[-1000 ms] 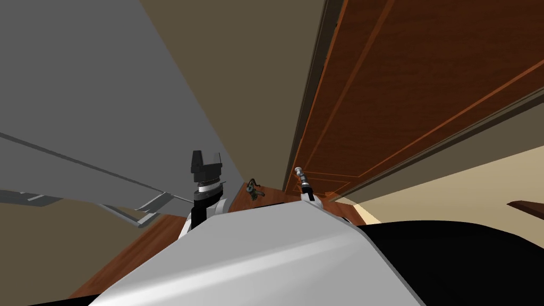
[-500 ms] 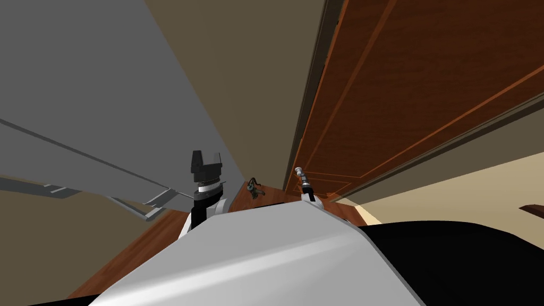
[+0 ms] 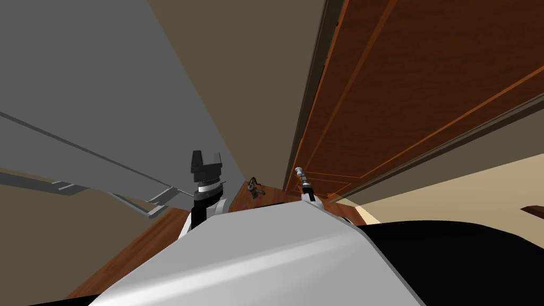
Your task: Pull the door open
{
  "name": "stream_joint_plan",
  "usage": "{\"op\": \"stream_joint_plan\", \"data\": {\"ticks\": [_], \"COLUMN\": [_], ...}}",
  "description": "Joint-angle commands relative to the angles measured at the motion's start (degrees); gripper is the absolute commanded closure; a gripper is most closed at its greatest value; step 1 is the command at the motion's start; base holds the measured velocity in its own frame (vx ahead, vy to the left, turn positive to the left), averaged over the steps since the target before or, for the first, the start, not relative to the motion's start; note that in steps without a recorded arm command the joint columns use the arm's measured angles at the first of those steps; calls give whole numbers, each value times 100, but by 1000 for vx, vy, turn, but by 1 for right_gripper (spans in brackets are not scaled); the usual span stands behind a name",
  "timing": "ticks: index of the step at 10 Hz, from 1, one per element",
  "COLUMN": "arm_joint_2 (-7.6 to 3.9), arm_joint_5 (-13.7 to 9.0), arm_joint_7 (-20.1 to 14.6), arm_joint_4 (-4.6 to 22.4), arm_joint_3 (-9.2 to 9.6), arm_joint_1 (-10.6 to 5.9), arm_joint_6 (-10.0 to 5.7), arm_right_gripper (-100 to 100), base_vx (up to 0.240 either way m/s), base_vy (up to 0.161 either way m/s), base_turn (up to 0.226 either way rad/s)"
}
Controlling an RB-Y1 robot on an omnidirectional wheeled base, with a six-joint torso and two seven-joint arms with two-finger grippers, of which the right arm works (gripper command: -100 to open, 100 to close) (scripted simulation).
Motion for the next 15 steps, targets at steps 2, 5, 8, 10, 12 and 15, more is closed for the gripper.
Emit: {"op": "stream_joint_plan", "data": {"ticks": [2, 5, 8, 10, 12, 15], "arm_joint_2": [106, 86, 65, 54, 44, 33], "arm_joint_5": [-54, -183, -316, -383, -450, -516], "arm_joint_7": [-379, -831, -1225, -1517, -1793, -2042], "arm_joint_4": [-41, -53, -66, -72, -78, -84], "arm_joint_3": [126, 155, 185, 200, 216, 231], "arm_joint_1": [22, 43, 64, 75, 85, 96], "arm_joint_6": [16, 17, 17, 18, 18, 19], "arm_right_gripper": [100, 100, 100, 100, 100, 100], "base_vx": [-40, -23, -33, -33, -23, -25], "base_vy": [-16, -12, -9, -10, -13, -9], "base_turn": [82, 47, 62, 45, 48, 39]}}
